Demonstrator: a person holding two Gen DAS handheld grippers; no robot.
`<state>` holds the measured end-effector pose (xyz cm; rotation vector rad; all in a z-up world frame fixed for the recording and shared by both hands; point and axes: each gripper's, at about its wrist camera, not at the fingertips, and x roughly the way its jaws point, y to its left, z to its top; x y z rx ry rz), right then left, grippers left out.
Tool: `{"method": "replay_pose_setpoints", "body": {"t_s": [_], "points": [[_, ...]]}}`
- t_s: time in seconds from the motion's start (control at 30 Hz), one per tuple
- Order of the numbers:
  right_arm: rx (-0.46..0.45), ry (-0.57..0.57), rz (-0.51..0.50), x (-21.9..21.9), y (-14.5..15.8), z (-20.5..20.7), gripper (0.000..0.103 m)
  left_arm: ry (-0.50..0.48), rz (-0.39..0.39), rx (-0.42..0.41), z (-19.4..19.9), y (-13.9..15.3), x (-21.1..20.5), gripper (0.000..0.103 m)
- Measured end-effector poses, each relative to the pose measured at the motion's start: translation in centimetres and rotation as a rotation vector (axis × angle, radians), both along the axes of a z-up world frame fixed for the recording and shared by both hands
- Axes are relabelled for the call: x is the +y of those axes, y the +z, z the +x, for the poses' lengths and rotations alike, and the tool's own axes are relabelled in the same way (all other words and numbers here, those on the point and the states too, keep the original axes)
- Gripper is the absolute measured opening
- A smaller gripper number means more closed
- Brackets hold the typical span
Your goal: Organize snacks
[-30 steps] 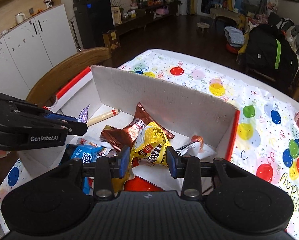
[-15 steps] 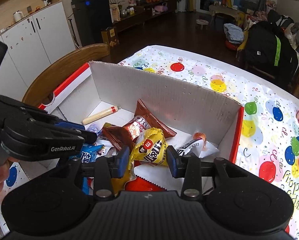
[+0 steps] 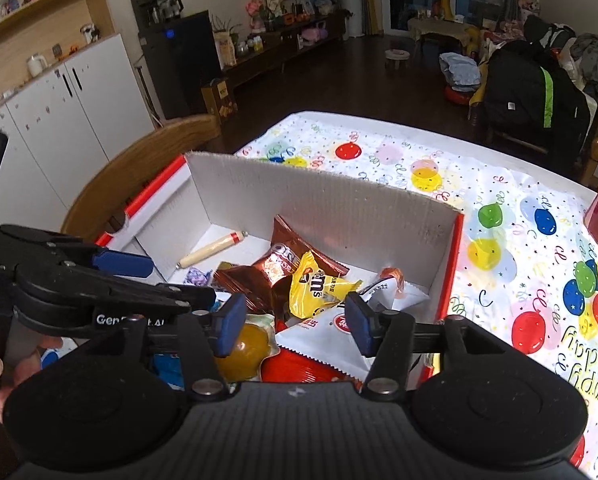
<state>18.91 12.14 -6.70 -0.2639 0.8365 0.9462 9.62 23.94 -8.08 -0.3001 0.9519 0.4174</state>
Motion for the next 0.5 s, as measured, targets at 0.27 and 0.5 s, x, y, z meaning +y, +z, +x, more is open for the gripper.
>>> {"method": "replay_pose_setpoints", "body": {"t_s": [0.27, 0.5], "points": [[-0.025, -0.003, 0.064, -2.7, 2.2, -1.4, 0.075, -0.013, 0.031, -0.075, -2.0, 2.6, -1.6, 0.087], [-0.028, -0.018, 0.122, -5.9, 4.4, -2.5, 0.083, -0.019, 0.085, -0.168, -4.3, 5.4, -3.4, 0.101]]}}
